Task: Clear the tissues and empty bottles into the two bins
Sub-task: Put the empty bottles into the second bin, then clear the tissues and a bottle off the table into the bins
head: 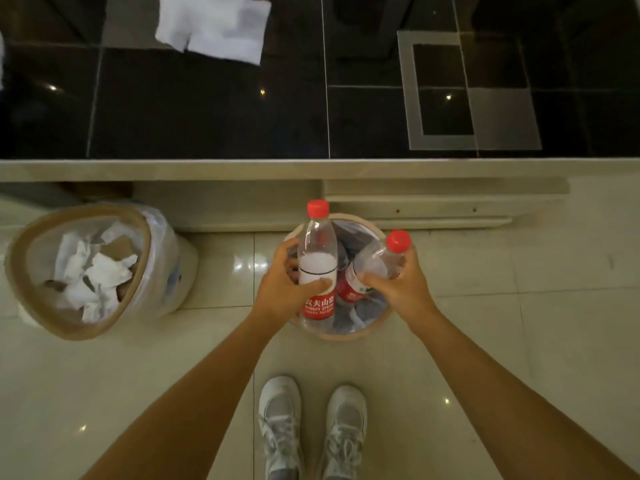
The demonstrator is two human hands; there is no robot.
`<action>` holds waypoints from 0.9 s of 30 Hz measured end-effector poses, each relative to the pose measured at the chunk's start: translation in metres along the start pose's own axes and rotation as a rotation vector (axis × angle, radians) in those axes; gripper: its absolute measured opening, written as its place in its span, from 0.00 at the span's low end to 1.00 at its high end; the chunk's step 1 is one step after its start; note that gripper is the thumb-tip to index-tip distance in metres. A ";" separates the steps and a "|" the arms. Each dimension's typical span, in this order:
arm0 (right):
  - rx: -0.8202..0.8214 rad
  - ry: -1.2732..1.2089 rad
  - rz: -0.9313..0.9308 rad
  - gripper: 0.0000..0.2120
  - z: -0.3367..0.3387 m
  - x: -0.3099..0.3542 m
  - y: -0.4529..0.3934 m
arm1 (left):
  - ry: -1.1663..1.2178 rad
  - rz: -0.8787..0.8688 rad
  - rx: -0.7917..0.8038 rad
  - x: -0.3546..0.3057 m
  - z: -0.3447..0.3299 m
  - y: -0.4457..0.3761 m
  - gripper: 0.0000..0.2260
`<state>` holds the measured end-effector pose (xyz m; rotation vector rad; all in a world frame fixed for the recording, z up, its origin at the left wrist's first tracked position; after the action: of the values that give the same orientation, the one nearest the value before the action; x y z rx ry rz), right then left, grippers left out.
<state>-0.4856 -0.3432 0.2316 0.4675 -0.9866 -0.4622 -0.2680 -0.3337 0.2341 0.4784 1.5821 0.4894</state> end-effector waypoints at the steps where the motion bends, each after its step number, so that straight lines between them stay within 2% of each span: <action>1: -0.016 -0.007 -0.002 0.38 -0.001 -0.006 -0.002 | 0.003 -0.011 0.001 0.005 -0.002 -0.003 0.35; 4: -0.043 -0.004 -0.021 0.31 -0.008 -0.026 -0.008 | 0.014 -0.018 -0.018 0.025 -0.009 -0.012 0.36; 8: 0.009 -0.022 -0.052 0.21 -0.021 -0.035 -0.011 | 0.072 0.013 -0.089 0.045 -0.015 -0.018 0.34; 12: 0.020 -0.020 -0.062 0.17 -0.017 -0.019 -0.010 | 0.102 0.016 -0.091 0.030 -0.022 -0.010 0.31; 17: 0.035 -0.066 0.007 0.12 0.001 0.041 -0.001 | 0.022 -0.091 -0.078 -0.032 -0.019 0.006 0.22; 21: 0.102 -0.067 0.121 0.10 0.012 0.110 0.012 | -0.075 -0.148 -0.032 -0.092 -0.014 0.013 0.21; 27: 0.141 -0.015 0.297 0.14 0.025 0.207 0.018 | -0.162 -0.269 -0.068 -0.183 0.015 0.017 0.21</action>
<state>-0.4072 -0.4497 0.3934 0.4353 -1.0871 -0.1293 -0.2407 -0.4243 0.3926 0.2421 1.4418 0.2906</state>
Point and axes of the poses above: each hand's wrist, its own y-axis away from the middle knuckle, its own z-axis out of the back of the hand, x = y × z, the point moved 9 cm from there along -y, towards the middle knuckle, and after that the axes turned 13 degrees about y, right-handed, at the moved point
